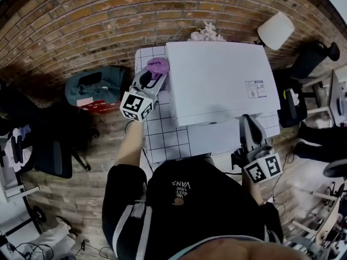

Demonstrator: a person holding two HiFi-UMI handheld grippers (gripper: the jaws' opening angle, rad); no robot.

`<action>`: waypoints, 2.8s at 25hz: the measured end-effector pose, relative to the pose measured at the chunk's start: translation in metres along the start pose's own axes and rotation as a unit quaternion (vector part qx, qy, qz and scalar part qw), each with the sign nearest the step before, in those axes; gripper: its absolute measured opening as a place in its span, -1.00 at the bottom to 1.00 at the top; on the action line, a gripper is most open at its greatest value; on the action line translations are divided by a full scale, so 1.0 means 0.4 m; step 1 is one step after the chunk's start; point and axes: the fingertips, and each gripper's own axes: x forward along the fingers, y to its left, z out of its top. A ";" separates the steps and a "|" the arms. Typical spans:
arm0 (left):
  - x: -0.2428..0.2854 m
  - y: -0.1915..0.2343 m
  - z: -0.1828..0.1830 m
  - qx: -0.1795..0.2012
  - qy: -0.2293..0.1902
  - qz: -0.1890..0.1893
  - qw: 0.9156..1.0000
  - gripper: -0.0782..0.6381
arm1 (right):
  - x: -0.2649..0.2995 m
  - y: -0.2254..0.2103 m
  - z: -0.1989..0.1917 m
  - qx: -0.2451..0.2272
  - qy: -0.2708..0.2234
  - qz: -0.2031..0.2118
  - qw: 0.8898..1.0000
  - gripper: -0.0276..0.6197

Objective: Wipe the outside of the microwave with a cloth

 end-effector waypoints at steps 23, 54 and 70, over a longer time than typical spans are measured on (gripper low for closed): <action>-0.164 -0.059 -0.041 0.001 0.016 0.038 0.999 -0.39 | 0.024 0.058 -0.030 0.005 0.015 0.051 0.999 -0.90; -0.055 -0.043 -0.160 -0.034 0.007 0.048 0.998 -0.39 | 0.023 0.084 -0.068 0.001 0.046 0.039 0.998 -0.90; 0.070 0.156 -0.162 -0.055 0.026 0.091 0.994 -0.39 | 0.041 0.075 -0.059 -0.006 0.049 0.040 0.998 -0.91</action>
